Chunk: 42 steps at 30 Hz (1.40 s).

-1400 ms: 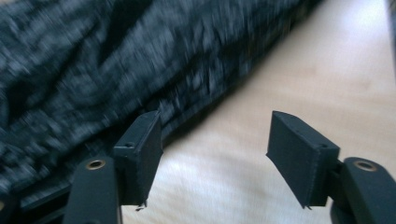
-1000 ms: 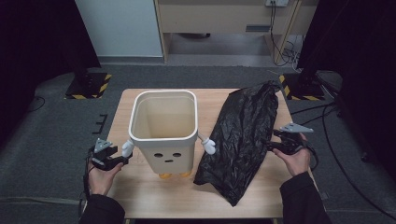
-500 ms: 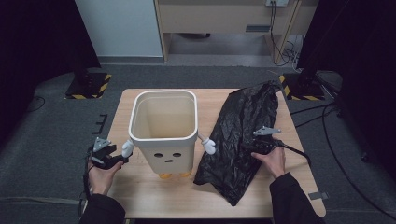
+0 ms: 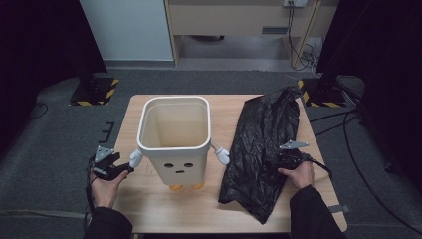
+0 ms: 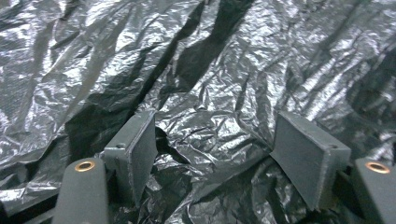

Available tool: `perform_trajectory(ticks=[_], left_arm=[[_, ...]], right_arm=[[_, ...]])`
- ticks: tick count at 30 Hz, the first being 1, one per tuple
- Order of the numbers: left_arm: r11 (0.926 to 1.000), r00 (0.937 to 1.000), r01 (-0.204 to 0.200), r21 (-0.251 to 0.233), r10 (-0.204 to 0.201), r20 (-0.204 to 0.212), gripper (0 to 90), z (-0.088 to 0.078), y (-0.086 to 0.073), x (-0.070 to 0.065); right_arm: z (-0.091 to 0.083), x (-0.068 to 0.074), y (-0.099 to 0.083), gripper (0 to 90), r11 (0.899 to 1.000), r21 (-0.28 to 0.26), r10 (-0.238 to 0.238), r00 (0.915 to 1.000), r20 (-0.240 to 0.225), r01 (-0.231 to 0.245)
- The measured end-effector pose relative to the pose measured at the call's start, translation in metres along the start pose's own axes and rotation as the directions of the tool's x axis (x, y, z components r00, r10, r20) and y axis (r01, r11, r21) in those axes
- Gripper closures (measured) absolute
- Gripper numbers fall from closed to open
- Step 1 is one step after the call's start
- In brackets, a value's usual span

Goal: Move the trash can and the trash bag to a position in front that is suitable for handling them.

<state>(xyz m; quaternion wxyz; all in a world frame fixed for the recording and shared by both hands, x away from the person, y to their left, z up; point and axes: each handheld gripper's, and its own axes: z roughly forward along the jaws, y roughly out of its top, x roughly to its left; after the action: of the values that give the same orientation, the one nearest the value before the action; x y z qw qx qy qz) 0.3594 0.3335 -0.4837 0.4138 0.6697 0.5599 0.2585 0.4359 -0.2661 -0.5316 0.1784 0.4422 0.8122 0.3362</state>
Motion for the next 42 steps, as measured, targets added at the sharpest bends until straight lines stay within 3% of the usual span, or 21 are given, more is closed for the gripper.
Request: perform_trajectory(ticks=[6, 13, 15, 16, 17, 18, 19, 20, 21, 22, 24, 27, 28, 30, 32, 34, 35, 37, 38, 40, 42], left_arm=[[0.9976, 0.999, -0.004, -0.069, 0.007, 0.043, 23.2, -0.005, 0.005, -0.003], [0.9903, 0.9992, 0.007, -0.139, -0.002, 0.04, 24.3, -0.018, 0.013, -0.003], [0.9857, 0.9993, 0.018, -0.168, -0.012, 0.037, 24.8, -0.025, 0.017, -0.003], [0.9788, 0.9995, 0.012, -0.204, -0.005, 0.031, 24.8, -0.033, 0.022, -0.002], [0.9788, 0.9995, 0.012, -0.204, -0.005, 0.031, 24.8, -0.033, 0.022, -0.002], [0.971, 0.9995, 0.013, -0.239, -0.006, 0.03, 25.0, -0.042, 0.028, -0.002], [0.971, 0.9995, 0.013, -0.239, -0.006, 0.03, 25.5, -0.042, 0.028, -0.002], [0.9594, 0.9992, 0.013, -0.282, -0.002, 0.039, 26.3, -0.051, 0.035, -0.003], [0.9594, 0.9992, 0.013, -0.282, -0.002, 0.039, 26.5, -0.051, 0.035, -0.003], [0.9533, 0.9991, 0.006, -0.302, 0.007, 0.042, 26.7, -0.057, 0.039, -0.004], [0.9419, 0.9985, 0.004, -0.336, 0.015, 0.053, 26.9, -0.07, 0.047, -0.006], [0.9367, 0.998, -0.005, -0.35, 0.027, 0.057, 27.7, -0.079, 0.052, -0.007], [0.9306, 0.9967, -0.008, -0.366, 0.037, 0.072, 28.6, -0.088, 0.056, -0.012], [0.9264, 0.9938, 0.002, -0.377, 0.04, 0.104, 30.2, -0.093, 0.057, -0.018], [0.9348, 0.9844, -0.007, -0.355, 0.069, 0.162, 30.3, -0.097, 0.058, -0.026], [0.9368, 0.9802, -0.022, -0.349, 0.089, 0.177, 31.4, -0.099, 0.056, -0.032], [0.9368, 0.9802, -0.022, -0.349, 0.089, 0.177, 33.0, -0.099, 0.056, -0.032], [0.9409, 0.9777, -0.028, -0.338, 0.096, 0.187, 33.4, -0.101, 0.054, -0.038], [0.944, 0.9759, -0.035, -0.328, 0.103, 0.192, 34.1, -0.101, 0.054, -0.04], [0.9481, 0.9719, -0.042, -0.315, 0.112, 0.207, 37.4, -0.099, 0.052, -0.043], [0.9542, 0.963, -0.077, -0.289, 0.146, 0.226, 39.2, -0.093, 0.05, -0.05]], right_arm=[[-0.018, -0.017, -0.016, 30.4, 0.999, 0.015, 0.032, 0.9991, 0.028, -0.032], [-0.034, -0.026, -0.024, 31.7, 0.997, 0.031, 0.066, 0.9968, 0.044, -0.068], [-0.045, -0.024, -0.015, 31.5, 0.994, -0.055, 0.095, 0.9953, 0.02, -0.094], [-0.05, -0.023, -0.01, 31.3, 0.99, -0.097, 0.108, 0.9941, 0.011, -0.106], [-0.056, -0.02, -0.004, 31.2, 0.983, -0.14, 0.116, 0.9932, -0.003, -0.116], [-0.062, -0.018, 0.002, 31.2, 0.976, -0.182, 0.117, 0.9931, -0.013, -0.117], [-0.062, -0.018, 0.002, 31.2, 0.976, -0.182, 0.117, 0.9931, -0.013, -0.117], [-0.073, -0.013, 0.014, 31.4, 0.961, -0.25, 0.112, 0.9933, -0.03, -0.116], [-0.073, -0.013, 0.014, 31.4, 0.961, -0.25, 0.112, 0.9933, -0.03, -0.116], [-0.086, -0.007, 0.028, 31.5, 0.946, -0.306, 0.095, 0.9944, -0.047, -0.105], [-0.096, 0.001, 0.04, 31.5, 0.931, -0.351, 0.078, 0.9946, -0.068, -0.097], [-0.109, 0.014, 0.054, 31.6, 0.911, -0.407, 0.039, 0.9953, -0.089, -0.072], [-0.114, 0.021, 0.06, 31.6, 0.906, -0.418, 0.022, 0.9941, -0.106, -0.065], [-0.119, 0.031, 0.067, 31.6, 0.894, -0.444, 0.0, 0.9905, -0.138, -0.062], [-0.124, 0.044, 0.075, 31.3, 0.884, -0.461, -0.02, 0.9804, -0.196, -0.074], [-0.127, 0.061, 0.084, 30.2, 0.877, -0.473, -0.043, 0.9679, -0.248, -0.082], [-0.127, 0.061, 0.084, 30.2, 0.877, -0.473, -0.043, 0.9679, -0.248, -0.082], [-0.128, 0.075, 0.09, 30.2, 0.874, -0.481, -0.079, 0.958, -0.276, -0.067], [-0.127, 0.082, 0.093, 30.2, 0.874, -0.481, -0.09, 0.9514, -0.294, -0.066], [-0.12, 0.101, 0.098, 30.2, 0.883, -0.464, -0.111, 0.9322, -0.345, -0.067], [-0.114, 0.11, 0.1, 30.2, 0.891, -0.451, -0.125, 0.9248, -0.359, -0.055]])
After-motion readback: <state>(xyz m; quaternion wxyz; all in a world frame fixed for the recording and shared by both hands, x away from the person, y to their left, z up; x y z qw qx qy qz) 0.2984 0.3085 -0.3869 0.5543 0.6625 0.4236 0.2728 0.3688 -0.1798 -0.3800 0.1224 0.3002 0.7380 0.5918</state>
